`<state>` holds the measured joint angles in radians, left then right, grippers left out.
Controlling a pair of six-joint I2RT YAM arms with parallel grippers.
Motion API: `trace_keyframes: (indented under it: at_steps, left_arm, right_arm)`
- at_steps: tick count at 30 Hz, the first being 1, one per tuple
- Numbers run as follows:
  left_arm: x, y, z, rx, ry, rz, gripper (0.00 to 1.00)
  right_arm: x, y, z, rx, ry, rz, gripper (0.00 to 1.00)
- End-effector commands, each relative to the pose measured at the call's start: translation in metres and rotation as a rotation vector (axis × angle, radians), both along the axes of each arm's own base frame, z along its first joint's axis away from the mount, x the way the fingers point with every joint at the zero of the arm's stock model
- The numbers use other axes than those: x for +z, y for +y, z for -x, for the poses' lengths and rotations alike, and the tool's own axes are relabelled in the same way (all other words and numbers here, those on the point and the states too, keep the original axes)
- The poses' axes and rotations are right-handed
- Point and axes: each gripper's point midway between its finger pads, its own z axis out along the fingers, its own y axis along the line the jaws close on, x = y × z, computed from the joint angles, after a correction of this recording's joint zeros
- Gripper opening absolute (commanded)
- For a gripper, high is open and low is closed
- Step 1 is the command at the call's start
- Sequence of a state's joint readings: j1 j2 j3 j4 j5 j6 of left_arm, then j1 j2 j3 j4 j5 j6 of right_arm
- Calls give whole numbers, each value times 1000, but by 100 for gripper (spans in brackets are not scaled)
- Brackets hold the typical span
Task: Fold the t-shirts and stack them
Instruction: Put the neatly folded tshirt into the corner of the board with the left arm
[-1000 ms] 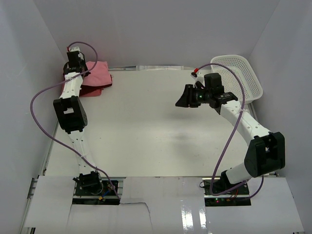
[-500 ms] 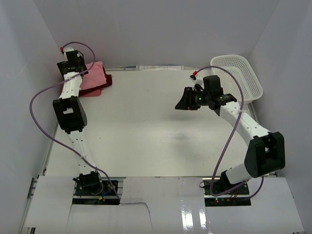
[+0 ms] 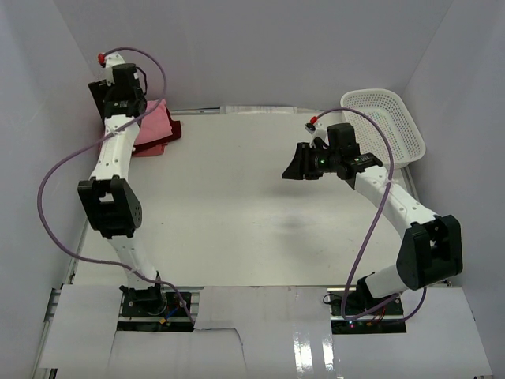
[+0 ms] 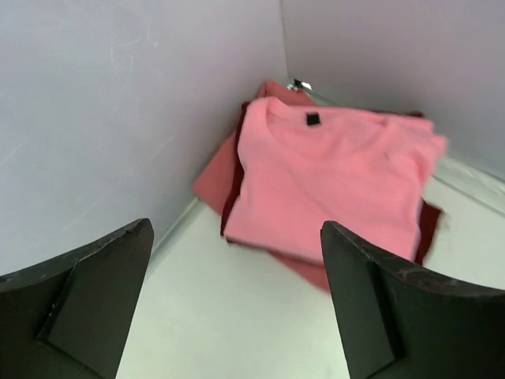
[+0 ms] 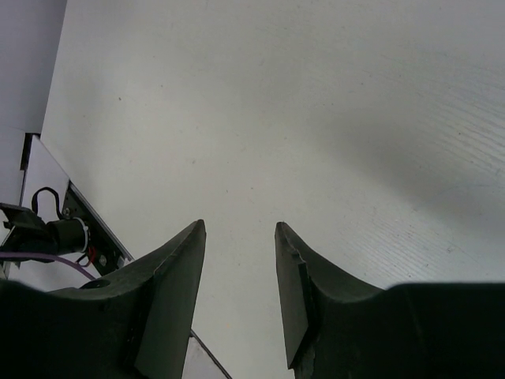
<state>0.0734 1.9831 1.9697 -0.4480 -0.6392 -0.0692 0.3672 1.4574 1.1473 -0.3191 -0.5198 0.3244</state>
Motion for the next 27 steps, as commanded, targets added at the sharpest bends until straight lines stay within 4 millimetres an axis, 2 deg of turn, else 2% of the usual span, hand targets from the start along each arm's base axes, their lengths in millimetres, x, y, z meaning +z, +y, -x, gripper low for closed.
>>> trace_keyframes:
  at_steps: [1, 2, 3, 5, 6, 7, 9, 10, 12, 13, 15, 16, 19, 27]
  left_arm:
    - [35, -40, 60, 28, 1, -55, 98]
    - [22, -50, 72, -15, 34, -14, 98]
    - [12, -56, 95, -45, 51, 23, 98]
    - [-2, -69, 119, -82, 44, 116, 98]
    - [-26, -75, 136, -106, 90, 156, 98]
    - [-10, -80, 156, -136, 32, 185, 98]
    - [-11, -94, 176, -195, -4, 251, 98]
    - [-7, -97, 195, -221, -37, 269, 98]
    - [-3, -111, 209, -295, -68, 307, 98]
    - [-1, -112, 224, -310, -87, 313, 98]
    - [0, -119, 234, -338, -107, 342, 98]
    - [-6, -120, 239, -346, -99, 349, 98]
    - [-9, -123, 249, -359, -103, 362, 98]
    - [-17, -124, 251, -372, -70, 352, 98]
  right_arm:
    - [19, -3, -1, -18, -103, 4, 47]
    - [25, -5, 0, -27, -124, 2, 47]
    - [24, -8, 1, -45, -134, 13, 48]
    - [35, -11, 4, -50, -184, 10, 48]
    - [38, -13, 6, -48, -198, 13, 48]
    - [39, -16, 7, -63, -216, 31, 50]
    - [49, -27, 11, -96, -261, 61, 51]
    - [56, -32, 17, -109, -290, 61, 55]
    - [62, -40, 19, -141, -329, 74, 62]
    - [67, -44, 24, -150, -352, 70, 63]
    - [72, -51, 26, -178, -383, 75, 66]
    - [76, -53, 29, -184, -399, 69, 66]
    - [71, -55, 33, -184, -392, 74, 66]
    - [72, -54, 36, -183, -397, 56, 66]
